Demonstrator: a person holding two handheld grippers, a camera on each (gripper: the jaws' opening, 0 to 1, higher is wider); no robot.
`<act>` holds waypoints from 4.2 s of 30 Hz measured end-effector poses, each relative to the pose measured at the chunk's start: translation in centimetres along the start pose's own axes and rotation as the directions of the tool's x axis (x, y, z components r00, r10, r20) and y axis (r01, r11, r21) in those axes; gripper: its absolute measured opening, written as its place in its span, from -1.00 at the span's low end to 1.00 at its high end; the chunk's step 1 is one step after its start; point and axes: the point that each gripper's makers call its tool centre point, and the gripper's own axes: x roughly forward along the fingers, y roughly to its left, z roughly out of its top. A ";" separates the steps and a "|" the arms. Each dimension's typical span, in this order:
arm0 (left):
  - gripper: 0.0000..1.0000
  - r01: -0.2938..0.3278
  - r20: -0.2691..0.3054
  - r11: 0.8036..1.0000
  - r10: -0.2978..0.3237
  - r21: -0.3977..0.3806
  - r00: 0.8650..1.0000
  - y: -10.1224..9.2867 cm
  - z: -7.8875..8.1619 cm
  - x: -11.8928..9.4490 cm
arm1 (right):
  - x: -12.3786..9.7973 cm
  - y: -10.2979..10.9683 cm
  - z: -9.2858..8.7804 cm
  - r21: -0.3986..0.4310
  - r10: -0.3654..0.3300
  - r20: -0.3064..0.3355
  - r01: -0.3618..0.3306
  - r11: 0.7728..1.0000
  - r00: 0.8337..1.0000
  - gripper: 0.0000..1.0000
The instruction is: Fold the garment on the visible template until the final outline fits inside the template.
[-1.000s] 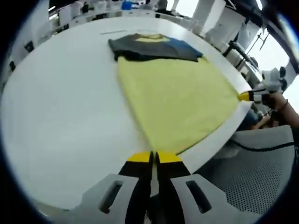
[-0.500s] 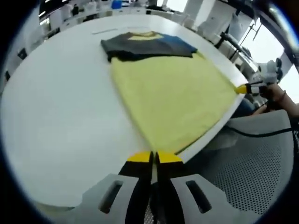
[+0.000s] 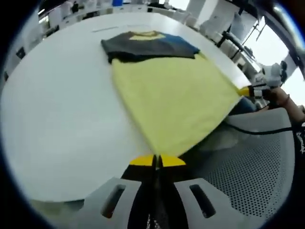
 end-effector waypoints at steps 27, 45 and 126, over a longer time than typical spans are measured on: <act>-1.00 0.040 0.145 0.998 -0.033 -0.043 0.989 0.5 4.8 -4.2 | -3.8 0.8 5.0 -0.138 -0.047 0.088 0.059 0.989 0.995 -1.00; -1.00 0.015 0.301 1.000 -0.012 -0.009 0.953 2.1 11.8 -6.7 | -5.3 -0.2 13.2 -0.261 -0.089 0.198 0.140 0.955 0.976 -1.00; -1.00 -0.093 0.508 0.942 0.256 -0.324 0.822 19.5 31.8 7.8 | 14.4 -10.8 33.3 -0.316 -0.178 0.312 0.278 0.907 0.933 -1.00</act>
